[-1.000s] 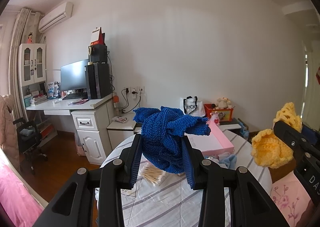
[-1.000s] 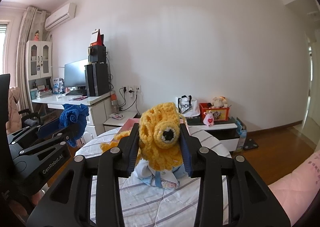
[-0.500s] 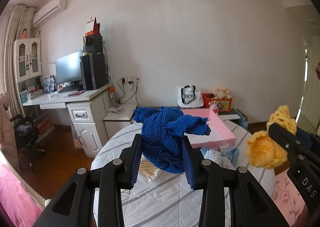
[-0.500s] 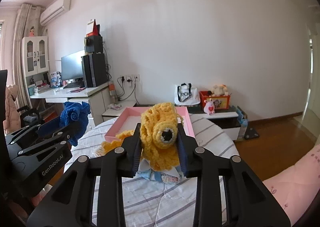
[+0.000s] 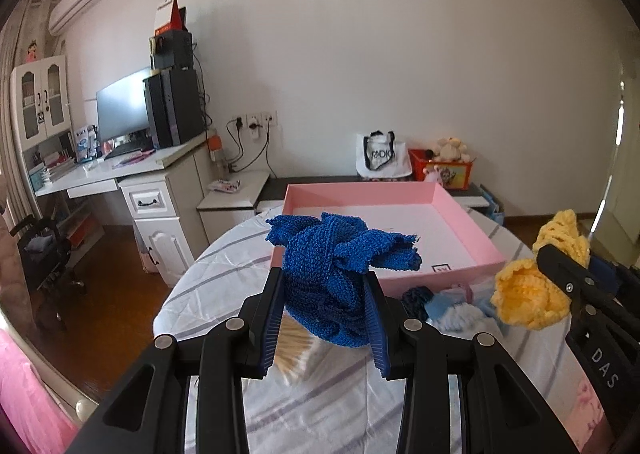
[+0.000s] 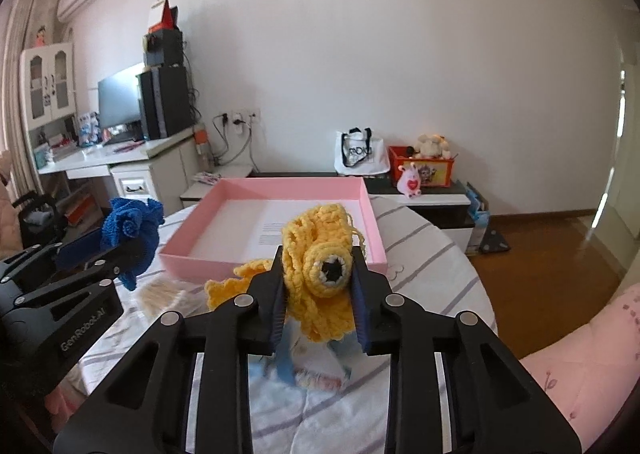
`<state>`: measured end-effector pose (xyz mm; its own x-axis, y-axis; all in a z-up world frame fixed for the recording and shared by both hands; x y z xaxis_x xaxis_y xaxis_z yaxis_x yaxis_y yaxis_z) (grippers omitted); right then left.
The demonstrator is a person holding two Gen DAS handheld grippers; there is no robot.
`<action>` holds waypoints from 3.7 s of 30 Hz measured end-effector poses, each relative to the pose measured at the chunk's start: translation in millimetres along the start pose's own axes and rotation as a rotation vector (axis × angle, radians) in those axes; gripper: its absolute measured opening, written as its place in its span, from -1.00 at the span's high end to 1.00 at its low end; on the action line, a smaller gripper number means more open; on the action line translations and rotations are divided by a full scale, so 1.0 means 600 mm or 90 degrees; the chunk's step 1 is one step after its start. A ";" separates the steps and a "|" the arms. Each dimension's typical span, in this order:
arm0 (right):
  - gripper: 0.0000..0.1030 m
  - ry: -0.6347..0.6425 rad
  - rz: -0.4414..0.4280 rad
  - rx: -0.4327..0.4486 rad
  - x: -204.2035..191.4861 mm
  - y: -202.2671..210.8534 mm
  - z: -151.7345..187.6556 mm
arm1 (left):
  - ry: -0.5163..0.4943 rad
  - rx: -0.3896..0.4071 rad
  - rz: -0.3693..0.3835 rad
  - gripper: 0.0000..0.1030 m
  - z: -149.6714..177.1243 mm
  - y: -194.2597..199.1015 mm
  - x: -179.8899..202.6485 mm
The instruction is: Organize soft objects
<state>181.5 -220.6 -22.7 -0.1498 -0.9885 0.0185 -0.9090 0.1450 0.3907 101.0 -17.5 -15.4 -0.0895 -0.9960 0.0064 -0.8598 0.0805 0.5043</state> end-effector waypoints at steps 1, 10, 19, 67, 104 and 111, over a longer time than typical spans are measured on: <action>0.51 -0.001 0.001 -0.004 0.002 -0.014 -0.005 | 0.000 -0.005 -0.001 0.32 -0.008 -0.013 0.002; 0.50 -0.018 0.002 -0.032 0.014 -0.106 -0.035 | -0.004 -0.042 0.007 0.32 -0.104 -0.144 0.021; 0.50 -0.020 -0.003 -0.074 0.018 -0.199 -0.054 | -0.019 -0.093 0.011 0.28 -0.174 -0.289 0.034; -0.77 -0.030 0.019 -0.126 0.026 -0.266 -0.033 | 0.014 -0.137 -0.018 -0.99 -0.195 -0.441 0.006; -0.90 0.003 0.026 0.019 0.009 0.013 -0.049 | 0.020 -0.011 -0.015 -1.00 -0.156 -0.140 0.023; -0.90 0.005 0.024 0.058 0.009 0.080 -0.050 | 0.026 0.028 -0.017 -1.00 -0.136 -0.057 0.029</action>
<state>148.9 -220.3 23.6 -0.1823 -0.9825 0.0393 -0.9344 0.1855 0.3040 170.1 -41.1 37.9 -0.0470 -0.9985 0.0291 -0.8825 0.0551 0.4670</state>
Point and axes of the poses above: each gripper's, at about its wrist camera, not at the fingertips, and y roughly against the way its jaws point, x to its right, z to its underside, the point moved 2 cm from there along -y, roughly the way its jaws point, and after that the axes turned 2 degrees about y, right-handed, at the moved point
